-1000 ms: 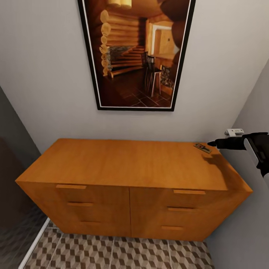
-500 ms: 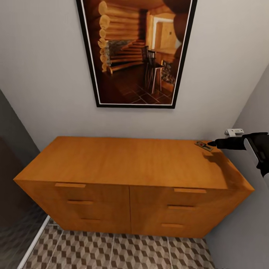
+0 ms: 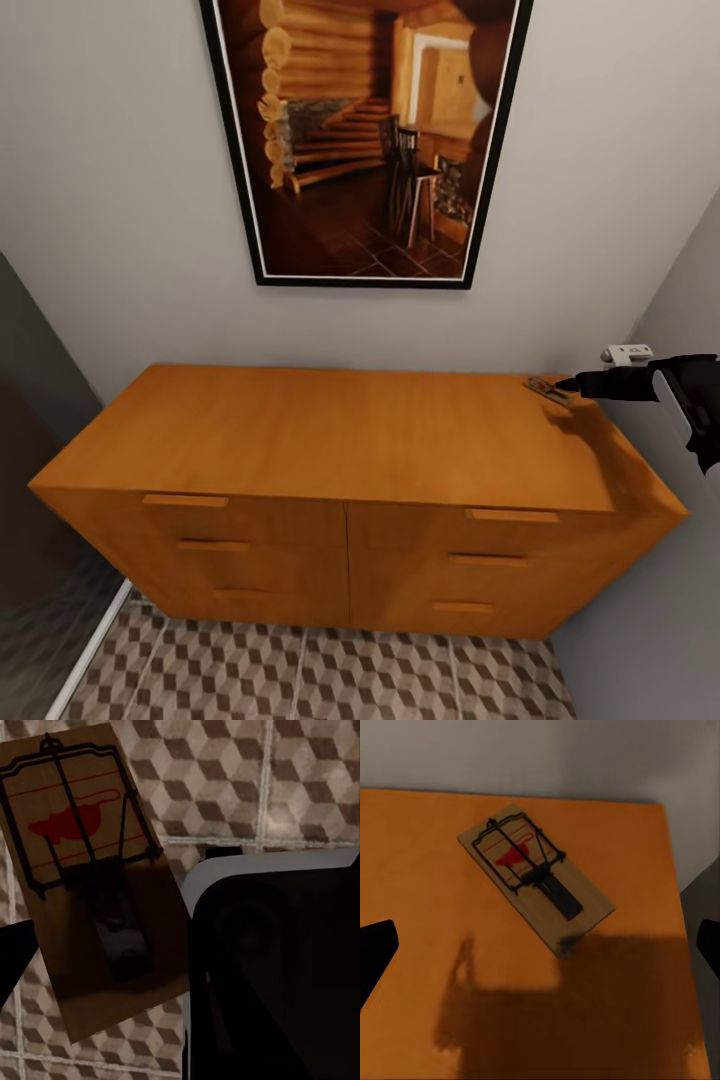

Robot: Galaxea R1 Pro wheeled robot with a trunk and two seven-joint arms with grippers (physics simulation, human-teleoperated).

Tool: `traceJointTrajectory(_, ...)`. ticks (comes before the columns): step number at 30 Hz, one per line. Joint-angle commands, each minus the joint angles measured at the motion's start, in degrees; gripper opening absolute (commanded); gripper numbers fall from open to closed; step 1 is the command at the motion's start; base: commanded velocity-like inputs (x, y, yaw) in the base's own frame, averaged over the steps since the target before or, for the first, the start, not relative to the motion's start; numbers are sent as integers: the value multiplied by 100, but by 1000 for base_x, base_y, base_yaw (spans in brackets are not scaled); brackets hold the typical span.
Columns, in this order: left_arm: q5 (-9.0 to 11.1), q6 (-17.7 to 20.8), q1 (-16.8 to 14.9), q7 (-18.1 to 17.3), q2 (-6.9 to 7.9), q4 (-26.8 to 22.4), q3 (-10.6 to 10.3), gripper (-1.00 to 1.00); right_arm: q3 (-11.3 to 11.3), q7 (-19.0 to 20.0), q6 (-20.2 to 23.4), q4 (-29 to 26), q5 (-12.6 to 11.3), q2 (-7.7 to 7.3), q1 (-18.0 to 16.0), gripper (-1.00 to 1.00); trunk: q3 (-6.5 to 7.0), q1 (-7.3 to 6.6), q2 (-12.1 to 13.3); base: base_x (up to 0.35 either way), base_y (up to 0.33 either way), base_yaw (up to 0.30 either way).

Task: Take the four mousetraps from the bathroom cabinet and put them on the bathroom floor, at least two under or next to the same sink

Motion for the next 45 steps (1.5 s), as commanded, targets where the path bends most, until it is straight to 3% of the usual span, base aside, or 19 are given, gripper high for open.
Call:
traceJointTrajectory(1,25,-12,-2,26,0,-1,-51,-100,23,-21,29,-4,-51,-7,-5,100,-6,2,-3,185,0,0)
traceJointTrajectory(26,25,-12,-2,26,0,-1,-51,-100,23,-21,29,-4,-51,-7,-5,100,-11,2,-3,54,0,0)
traceJointTrajectory(45,25,-12,-2,26,9,-1,-49,-100,23,-21,-29,144,-60,-7,-5,100,-167,2,-3,0,0,0)
